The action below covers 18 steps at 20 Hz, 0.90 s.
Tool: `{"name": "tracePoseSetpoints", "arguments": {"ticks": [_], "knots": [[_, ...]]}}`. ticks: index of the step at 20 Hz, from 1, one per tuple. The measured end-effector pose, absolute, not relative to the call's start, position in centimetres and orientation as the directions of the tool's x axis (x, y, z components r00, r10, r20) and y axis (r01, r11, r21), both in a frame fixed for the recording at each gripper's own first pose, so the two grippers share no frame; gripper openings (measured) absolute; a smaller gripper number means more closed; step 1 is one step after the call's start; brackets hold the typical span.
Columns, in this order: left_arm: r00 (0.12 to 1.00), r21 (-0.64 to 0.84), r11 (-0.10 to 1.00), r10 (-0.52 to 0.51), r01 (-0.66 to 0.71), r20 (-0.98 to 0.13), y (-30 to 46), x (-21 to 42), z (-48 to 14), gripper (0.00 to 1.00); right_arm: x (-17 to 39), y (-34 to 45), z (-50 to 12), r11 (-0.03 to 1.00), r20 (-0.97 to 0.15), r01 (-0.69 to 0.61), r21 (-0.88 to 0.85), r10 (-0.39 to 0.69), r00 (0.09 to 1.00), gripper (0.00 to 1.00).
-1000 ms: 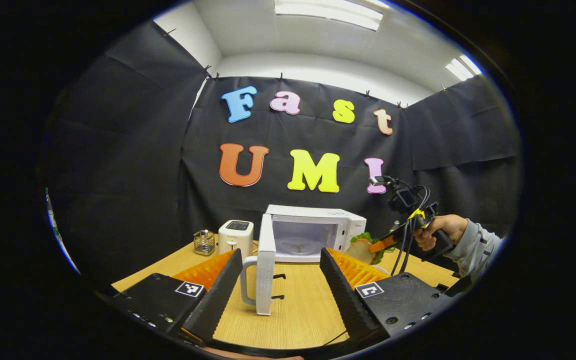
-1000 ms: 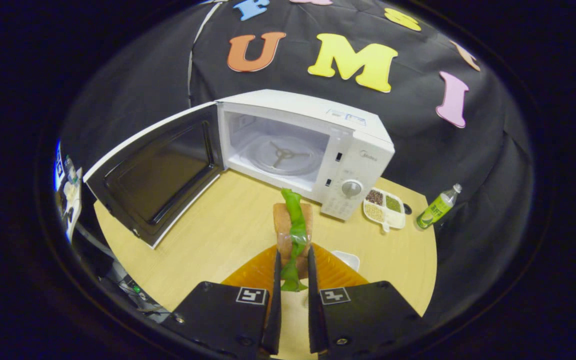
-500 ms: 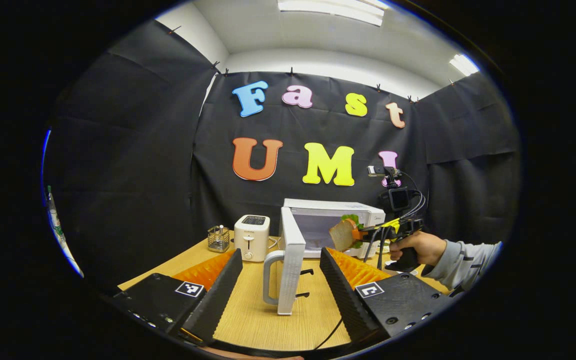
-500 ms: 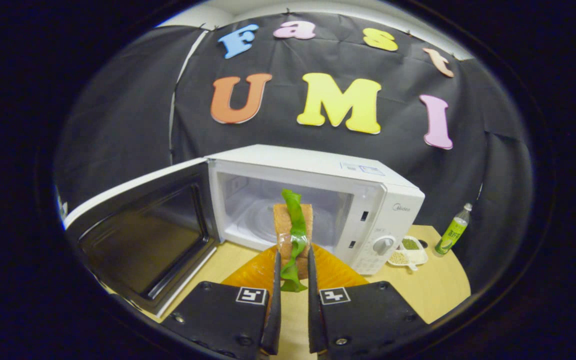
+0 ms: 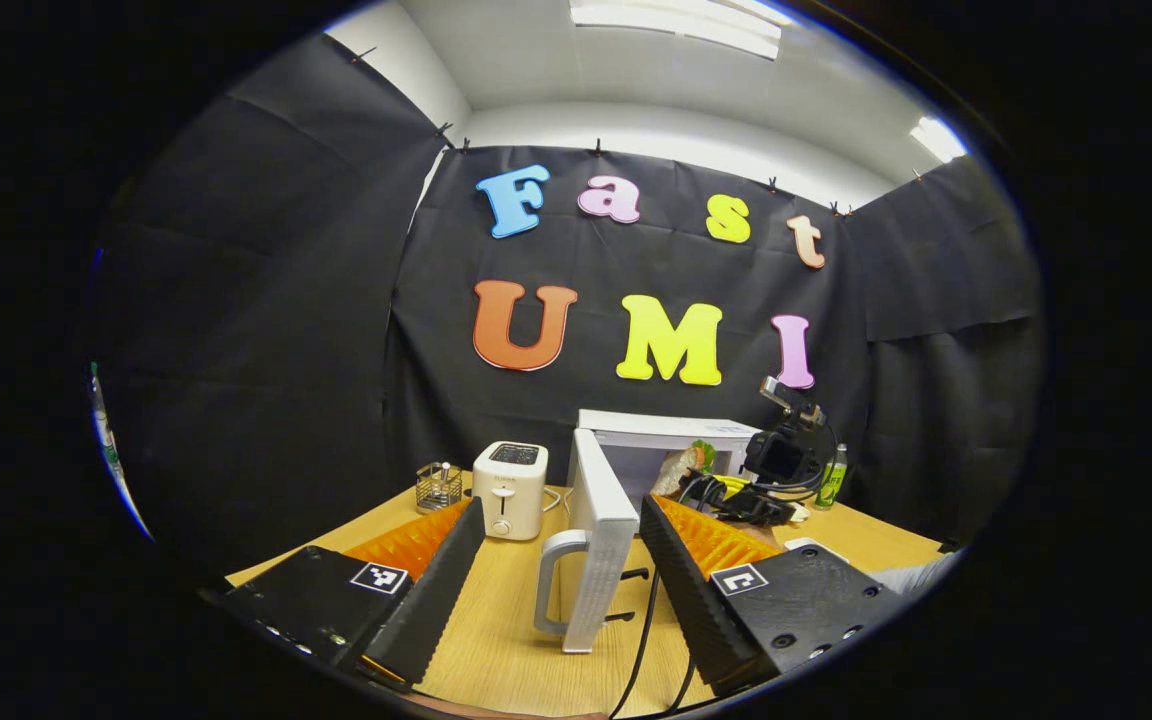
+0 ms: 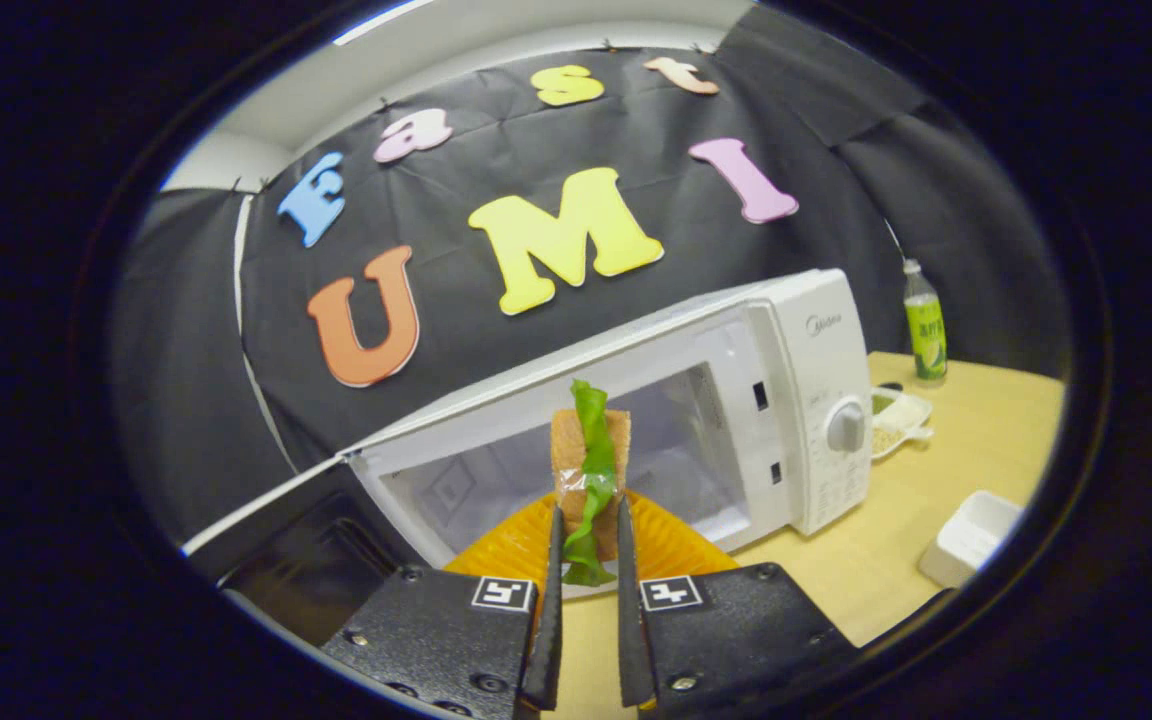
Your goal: Open the microwave oven with the left hand, put the food in, and close the microwave oven.
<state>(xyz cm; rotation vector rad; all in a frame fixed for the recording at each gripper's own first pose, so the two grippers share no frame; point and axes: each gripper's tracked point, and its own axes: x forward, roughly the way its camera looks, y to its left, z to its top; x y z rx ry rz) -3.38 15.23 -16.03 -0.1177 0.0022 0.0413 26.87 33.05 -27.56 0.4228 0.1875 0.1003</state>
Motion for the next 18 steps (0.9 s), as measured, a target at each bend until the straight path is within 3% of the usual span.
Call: {"name": "tracePoseSetpoints", "arguments": {"ticks": [7, 8, 9, 10, 11, 13, 14, 15, 17, 18], "knots": [[0.995, -0.105, 0.990, 0.089, -0.094, -0.045, 17.3, -2.7, -17.5, 0.94, 32.7, 36.3, -31.7, 0.698, -0.271, 0.080, 0.712, 0.168, 0.948, 0.27], [0.994, -0.105, 0.989, 0.096, -0.102, -0.057, 17.6, -2.8, -17.8, 0.94, 33.8, 36.5, -32.1, 0.695, -0.264, 0.073, 0.716, 0.172, 0.949, 0.19], [0.992, -0.106, 0.988, 0.102, -0.109, -0.067, 18.0, -2.9, -18.1, 0.94, 34.7, 36.5, -32.5, 0.704, -0.263, 0.073, 0.707, 0.166, 0.950, 0.27], [0.992, -0.108, 0.988, 0.105, -0.113, -0.077, 18.0, -2.9, -18.5, 0.94, 35.3, 36.6, -33.0, 0.708, -0.259, 0.070, 0.702, 0.163, 0.952, 0.19], [0.991, -0.106, 0.988, 0.106, -0.114, -0.078, 18.1, -2.8, -18.7, 0.94, 35.8, 36.4, -33.5, 0.715, -0.261, 0.073, 0.695, 0.156, 0.953, 0.29], [0.990, -0.108, 0.987, 0.111, -0.121, -0.091, 18.2, -2.3, -19.4, 0.94, 36.5, 36.1, -34.7, 0.722, -0.267, 0.083, 0.687, 0.144, 0.953, 0.31], [0.988, -0.112, 0.986, 0.110, -0.122, -0.107, 18.2, -2.2, -19.9, 0.94, 36.5, 36.0, -35.3, 0.730, -0.281, 0.095, 0.677, 0.137, 0.950, 0.27], [0.987, -0.114, 0.986, 0.109, -0.123, -0.119, 18.2, -2.0, -20.2, 0.94, 36.6, 35.9, -35.8, 0.733, -0.294, 0.113, 0.671, 0.124, 0.948, 0.36], [0.983, -0.112, 0.984, 0.119, -0.135, -0.138, 18.4, -1.9, -20.6, 0.94, 36.5, 36.0, -36.5, 0.749, -0.309, 0.130, 0.650, 0.104, 0.946, 0.33], [0.982, -0.110, 0.984, 0.125, -0.142, -0.143, 18.3, -2.0, -20.8, 0.82, 36.5, 35.8, -36.6, 0.760, -0.306, 0.129, 0.637, 0.095, 0.947, 0.47]]}}
